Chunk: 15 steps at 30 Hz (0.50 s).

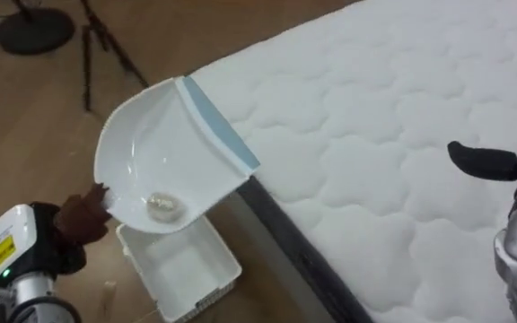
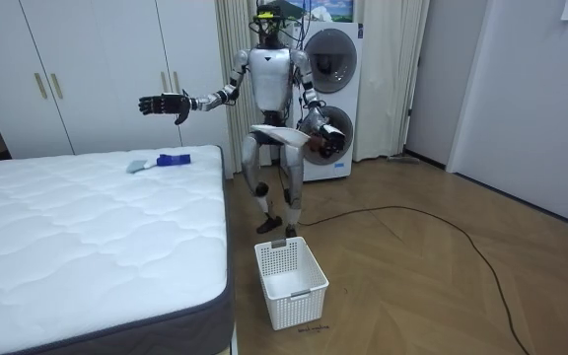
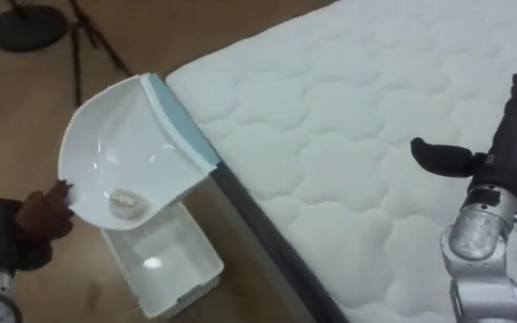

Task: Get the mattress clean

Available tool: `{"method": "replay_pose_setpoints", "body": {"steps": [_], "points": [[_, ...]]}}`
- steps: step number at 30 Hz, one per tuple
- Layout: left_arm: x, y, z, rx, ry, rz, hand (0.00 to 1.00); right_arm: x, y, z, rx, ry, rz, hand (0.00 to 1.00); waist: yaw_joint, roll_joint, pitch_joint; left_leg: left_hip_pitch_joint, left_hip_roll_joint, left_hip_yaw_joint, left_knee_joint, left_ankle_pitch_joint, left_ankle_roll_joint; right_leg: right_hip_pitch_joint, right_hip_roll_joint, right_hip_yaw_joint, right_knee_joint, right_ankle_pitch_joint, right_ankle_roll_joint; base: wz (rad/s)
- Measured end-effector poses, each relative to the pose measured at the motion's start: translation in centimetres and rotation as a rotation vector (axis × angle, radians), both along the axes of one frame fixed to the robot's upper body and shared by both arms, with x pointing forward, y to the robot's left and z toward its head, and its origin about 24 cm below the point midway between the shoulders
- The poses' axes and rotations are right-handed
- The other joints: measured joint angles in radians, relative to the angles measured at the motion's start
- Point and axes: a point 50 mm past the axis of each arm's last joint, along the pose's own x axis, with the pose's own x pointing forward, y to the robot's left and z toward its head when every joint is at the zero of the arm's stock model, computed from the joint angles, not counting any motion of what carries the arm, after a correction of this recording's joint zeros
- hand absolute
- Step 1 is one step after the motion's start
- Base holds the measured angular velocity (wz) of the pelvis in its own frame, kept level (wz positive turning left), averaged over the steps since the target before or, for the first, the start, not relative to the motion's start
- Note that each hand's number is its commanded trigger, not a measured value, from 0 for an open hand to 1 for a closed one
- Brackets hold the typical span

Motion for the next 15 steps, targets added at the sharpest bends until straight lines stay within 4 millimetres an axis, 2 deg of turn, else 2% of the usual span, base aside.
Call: {"method": "replay_pose_setpoints", "body": {"steps": [2,4,5,6,7,8,9,10,11,13,14,15], "points": [[0.0,0.1,0.0,0.002,0.0,0.002,1.0,0.1,0.4,-0.2,-0.002,0.006,0.013,0.0,0.025,0.011,-0.0037,-0.005,-0.012,-0.002,-0.009,0.009,0.007,0.017,-0.007,-0.039,-0.001,0.007,0.013,0.71],[0.0,0.0,0.0,0.002,-0.004,-0.001,1.0,0.0,0.9,-0.8,0.003,0.027,0.029,0.0,0.045,0.017,-0.0066,0.007,-0.023,-0.004,-0.031,0.022,0.017,0.023,-0.022,-0.055,0.029,0.012,0.021,0.61],[-0.1,0.0,0.0,0.0,-0.004,-0.004,1.0,-0.1,1.3,-1.2,0.007,0.043,0.042,0.0,0.058,0.024,-0.0104,0.022,-0.031,-0.024,-0.055,0.033,0.022,0.001,-0.044,-0.041,0.096,0.02,0.03,0.36],[0.0,0.1,0.1,0.004,-0.012,-0.004,1.0,0.0,1.8,-1.5,0.018,0.046,0.059,0.0,0.075,0.03,-0.0112,0.026,-0.033,-0.06,-0.061,0.036,0.022,-0.043,-0.054,0.022,0.118,0.009,0.044,0.18],[0.0,0.3,0.2,0.006,-0.018,0.001,1.0,0.2,2.2,-1.5,0.022,0.041,0.072,0.0,0.086,0.029,-0.011,0.022,-0.036,-0.08,-0.059,0.036,0.022,-0.07,-0.055,0.053,0.101,0.004,0.044,0.0],[0.0,0.5,0.4,0.008,-0.026,0.014,1.0,0.4,2.7,-1.5,0.026,0.034,0.097,0.0,0.092,0.027,-0.0117,0.007,-0.045,-0.116,-0.044,0.035,0.02,-0.127,-0.067,0.092,0.04,0.019,0.032,0.33],[0.0,0.6,0.4,0.006,-0.026,0.017,1.0,0.1,2.9,-2.0,0.033,0.051,0.099,0.0,0.081,0.03,-0.0155,-0.001,-0.05,-0.141,-0.033,0.032,0.016,-0.142,-0.081,0.094,0.029,0.074,0.029,0.51],[0.0,0.6,0.4,0.005,-0.028,0.014,1.0,-0.1,2.9,-2.2,0.038,0.059,0.096,0.0,0.078,0.027,-0.0186,0.003,-0.052,-0.134,-0.037,0.031,0.015,-0.135,-0.09,0.079,0.036,0.074,0.03,0.65],[0.0,0.5,0.4,-0.003,-0.032,0.013,1.0,-0.2,2.9,-2.4,0.04,0.065,0.096,0.0,0.077,0.026,-0.0175,0.012,-0.056,-0.117,-0.054,0.031,0.015,-0.115,-0.095,0.049,0.041,0.073,0.03,0.44],[0.0,0.4,0.3,-0.008,-0.032,0.009,1.0,-0.3,3.1,-2.6,0.042,0.075,0.108,0.0,0.073,0.026,-0.0174,0.022,-0.064,-0.135,-0.07,0.035,0.02,-0.088,-0.095,0.024,0.034,0.076,0.035,0.46],[0.0,0.4,0.4,-0.008,-0.032,0.007,1.0,-0.3,3.4,-2.8,0.043,0.085,0.124,0.0,0.059,0.024,-0.017,0.024,-0.08,-0.163,-0.072,0.038,0.025,-0.073,-0.095,0.03,0.033,0.08,0.042,0.71],[0.2,0.3,0.4,-0.006,-0.033,0.0,1.0,-0.3,3.5,-2.8,0.045,0.093,0.138,0.0,0.046,0.019,-0.0164,0.023,-0.096,-0.195,-0.072,0.041,0.032,-0.068,-0.095,0.076,0.037,0.084,0.048,0.79]]}}
